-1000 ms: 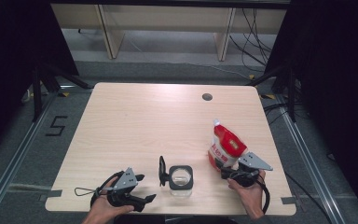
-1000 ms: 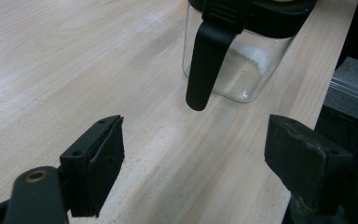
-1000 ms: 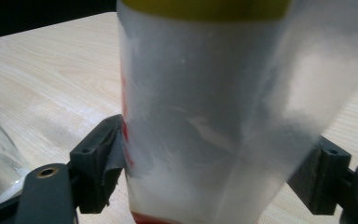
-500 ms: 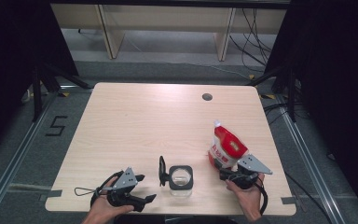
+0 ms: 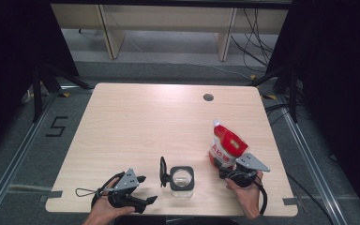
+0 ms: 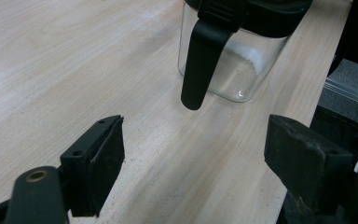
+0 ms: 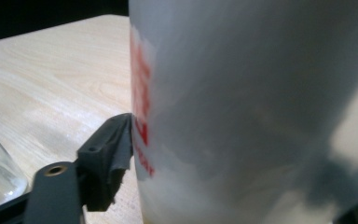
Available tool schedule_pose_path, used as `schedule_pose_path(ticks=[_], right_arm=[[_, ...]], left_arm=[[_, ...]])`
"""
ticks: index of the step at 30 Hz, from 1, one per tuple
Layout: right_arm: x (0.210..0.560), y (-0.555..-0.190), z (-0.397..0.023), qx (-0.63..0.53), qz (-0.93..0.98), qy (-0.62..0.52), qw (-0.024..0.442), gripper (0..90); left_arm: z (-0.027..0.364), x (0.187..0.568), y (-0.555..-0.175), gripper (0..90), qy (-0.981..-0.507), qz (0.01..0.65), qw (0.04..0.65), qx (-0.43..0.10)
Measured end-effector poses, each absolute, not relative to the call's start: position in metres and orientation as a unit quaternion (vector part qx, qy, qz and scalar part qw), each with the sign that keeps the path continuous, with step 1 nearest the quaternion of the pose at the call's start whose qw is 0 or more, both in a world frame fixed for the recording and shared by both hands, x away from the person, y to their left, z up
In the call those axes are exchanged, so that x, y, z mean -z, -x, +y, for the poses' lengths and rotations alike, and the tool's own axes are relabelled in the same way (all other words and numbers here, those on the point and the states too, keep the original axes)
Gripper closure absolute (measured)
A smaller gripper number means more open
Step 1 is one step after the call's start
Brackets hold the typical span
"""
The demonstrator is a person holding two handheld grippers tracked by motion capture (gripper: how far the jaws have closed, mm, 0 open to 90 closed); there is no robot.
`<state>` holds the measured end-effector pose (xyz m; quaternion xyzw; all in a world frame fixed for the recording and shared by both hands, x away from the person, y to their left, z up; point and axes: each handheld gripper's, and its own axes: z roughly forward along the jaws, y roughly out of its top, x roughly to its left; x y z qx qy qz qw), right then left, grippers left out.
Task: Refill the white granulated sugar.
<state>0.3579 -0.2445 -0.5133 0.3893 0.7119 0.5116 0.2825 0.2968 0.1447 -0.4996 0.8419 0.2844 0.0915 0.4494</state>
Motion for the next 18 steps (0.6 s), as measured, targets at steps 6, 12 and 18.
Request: schedule_pose_path(ticks=[6,12,18], right_arm=[[0.5148,-0.3610,-0.2460,-0.515,0.712,-0.390,0.273,29.7],[0.5143,-0.3614,-0.2480,-0.518,0.717,-0.388,0.257,31.4],[0.5149,-0.3650,-0.2506,-0.519,0.725,-0.376,0.252,31.5]], left_arm=[[0.1415,0.5006,-0.2952,19.6,-0.839,0.282,0.457,-0.087],[0.1426,0.5004,-0.2957,19.7,-0.842,0.281,0.452,-0.089],[0.1418,0.5004,-0.2954,19.7,-0.841,0.282,0.454,-0.087]])
